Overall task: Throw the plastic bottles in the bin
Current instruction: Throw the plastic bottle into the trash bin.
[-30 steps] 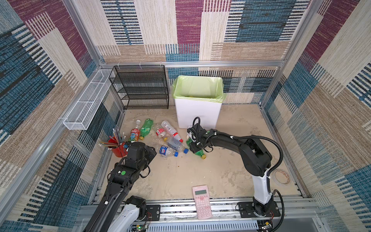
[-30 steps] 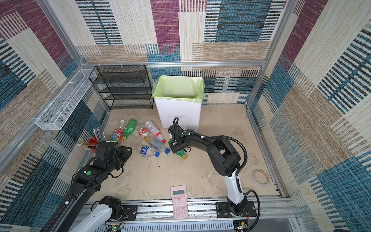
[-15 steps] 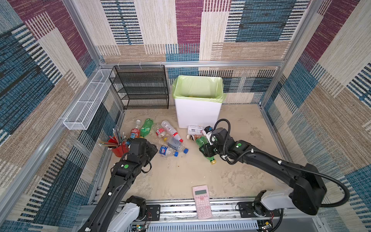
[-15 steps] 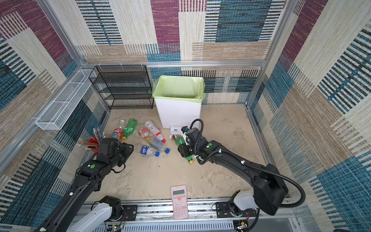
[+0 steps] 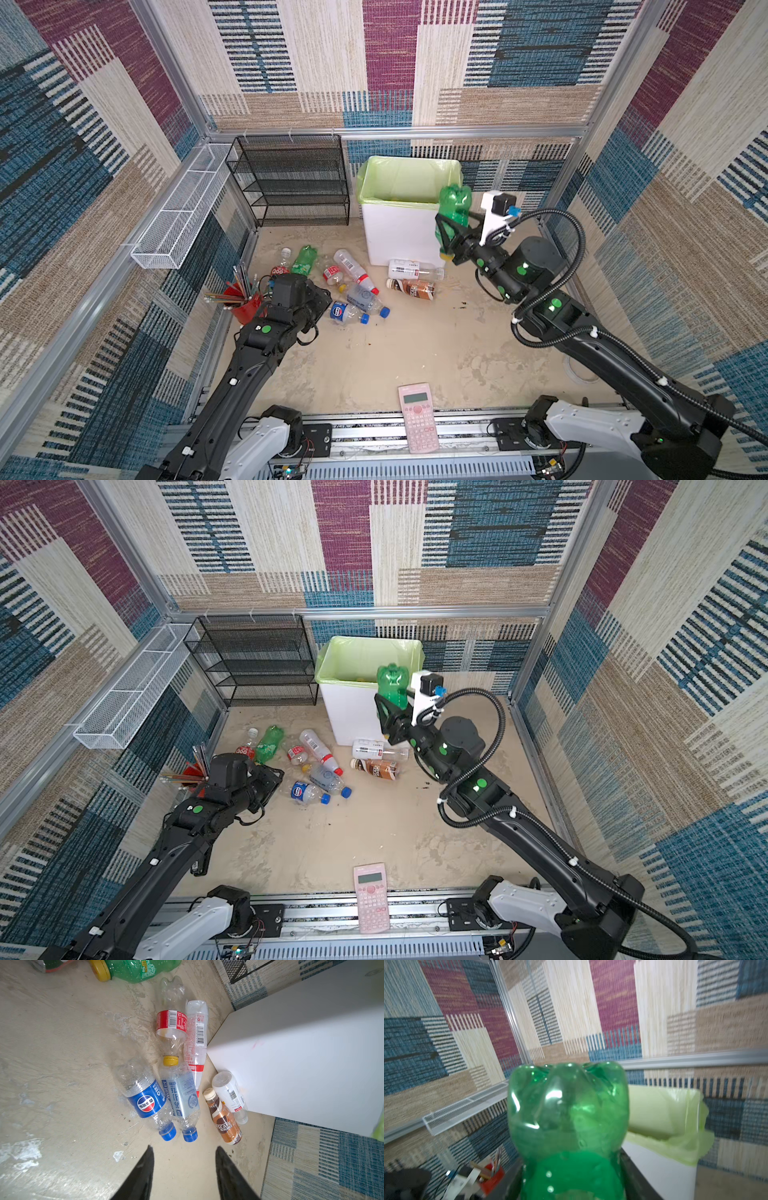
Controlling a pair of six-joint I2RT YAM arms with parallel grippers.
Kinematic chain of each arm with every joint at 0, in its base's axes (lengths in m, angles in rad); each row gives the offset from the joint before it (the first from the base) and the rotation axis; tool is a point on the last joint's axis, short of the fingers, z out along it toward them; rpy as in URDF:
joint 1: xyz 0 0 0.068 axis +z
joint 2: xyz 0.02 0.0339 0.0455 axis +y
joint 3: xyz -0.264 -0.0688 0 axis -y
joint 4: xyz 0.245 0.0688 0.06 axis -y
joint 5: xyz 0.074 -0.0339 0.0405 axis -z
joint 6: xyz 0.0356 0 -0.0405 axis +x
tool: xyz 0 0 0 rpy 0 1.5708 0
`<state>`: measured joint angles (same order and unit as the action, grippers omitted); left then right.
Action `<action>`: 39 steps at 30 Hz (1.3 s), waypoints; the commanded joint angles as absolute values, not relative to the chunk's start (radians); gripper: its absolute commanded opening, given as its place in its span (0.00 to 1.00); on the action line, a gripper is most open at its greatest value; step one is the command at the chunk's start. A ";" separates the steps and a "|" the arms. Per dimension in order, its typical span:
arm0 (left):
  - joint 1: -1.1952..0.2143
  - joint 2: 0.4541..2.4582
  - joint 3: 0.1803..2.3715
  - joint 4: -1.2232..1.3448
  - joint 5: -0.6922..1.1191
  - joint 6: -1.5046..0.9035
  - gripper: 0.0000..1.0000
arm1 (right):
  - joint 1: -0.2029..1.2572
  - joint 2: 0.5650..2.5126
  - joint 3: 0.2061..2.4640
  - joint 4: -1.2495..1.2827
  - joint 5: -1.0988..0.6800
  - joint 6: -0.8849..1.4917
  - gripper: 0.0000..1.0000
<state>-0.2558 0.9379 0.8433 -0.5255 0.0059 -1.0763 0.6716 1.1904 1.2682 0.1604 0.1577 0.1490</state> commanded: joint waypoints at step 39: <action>-0.253 0.985 0.783 -0.493 0.028 -1.106 0.48 | 0.612 1.040 0.767 -0.153 0.058 0.485 0.70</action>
